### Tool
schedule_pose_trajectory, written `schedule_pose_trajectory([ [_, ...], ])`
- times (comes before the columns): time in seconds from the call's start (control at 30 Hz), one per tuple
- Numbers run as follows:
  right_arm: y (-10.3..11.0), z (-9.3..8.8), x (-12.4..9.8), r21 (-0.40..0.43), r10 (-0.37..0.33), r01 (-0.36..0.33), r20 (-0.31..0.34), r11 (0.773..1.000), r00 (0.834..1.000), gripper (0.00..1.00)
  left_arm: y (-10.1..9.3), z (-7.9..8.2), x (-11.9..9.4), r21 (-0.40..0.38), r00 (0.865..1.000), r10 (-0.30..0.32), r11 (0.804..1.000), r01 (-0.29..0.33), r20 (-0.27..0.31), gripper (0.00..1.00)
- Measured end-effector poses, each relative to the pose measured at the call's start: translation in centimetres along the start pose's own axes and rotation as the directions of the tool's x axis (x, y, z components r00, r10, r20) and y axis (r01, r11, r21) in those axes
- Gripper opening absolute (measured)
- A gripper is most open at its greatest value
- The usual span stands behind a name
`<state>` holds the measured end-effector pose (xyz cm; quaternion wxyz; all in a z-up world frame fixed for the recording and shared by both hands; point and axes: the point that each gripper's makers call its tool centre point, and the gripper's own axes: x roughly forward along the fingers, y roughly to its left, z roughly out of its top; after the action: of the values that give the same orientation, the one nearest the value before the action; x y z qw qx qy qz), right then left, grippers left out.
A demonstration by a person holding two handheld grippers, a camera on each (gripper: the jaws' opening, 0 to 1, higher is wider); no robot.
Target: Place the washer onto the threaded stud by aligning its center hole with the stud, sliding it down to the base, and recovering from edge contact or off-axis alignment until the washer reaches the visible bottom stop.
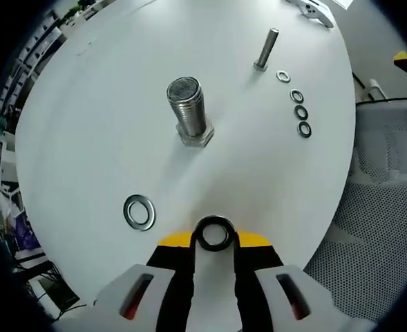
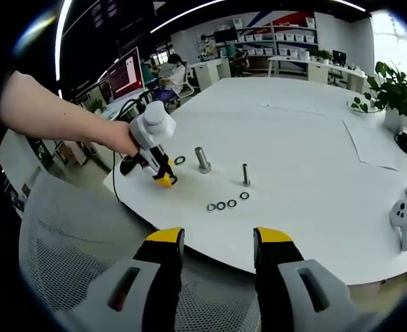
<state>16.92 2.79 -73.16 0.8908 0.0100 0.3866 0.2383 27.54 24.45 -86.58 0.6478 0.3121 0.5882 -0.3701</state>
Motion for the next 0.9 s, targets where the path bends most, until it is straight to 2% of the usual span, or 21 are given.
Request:
schedule_pose_trajectory([
  [0.3,0.0,0.1,0.0,0.000,0.001,-0.001,0.002,1.000,1.000,0.43,0.1,-0.7,-0.1,0.037,1.000,-0.006,0.999,0.006,-0.011,0.18],
  [0.43,0.0,0.1,0.0,0.001,0.002,-0.002,0.004,1.000,1.000,0.43,0.4,-0.7,-0.5,0.039,1.000,-0.003,0.999,0.003,0.002,0.18],
  [0.63,0.0,0.1,0.0,0.001,0.002,-0.002,0.002,1.000,1.000,0.43,0.7,0.4,-1.8,0.065,1.000,-0.004,0.998,0.002,0.028,0.18],
  [0.9,0.0,0.1,0.1,0.001,0.004,-0.004,0.000,1.000,1.000,0.43,1.0,3.1,-4.1,0.113,0.997,0.004,0.993,-0.014,0.082,0.18],
])
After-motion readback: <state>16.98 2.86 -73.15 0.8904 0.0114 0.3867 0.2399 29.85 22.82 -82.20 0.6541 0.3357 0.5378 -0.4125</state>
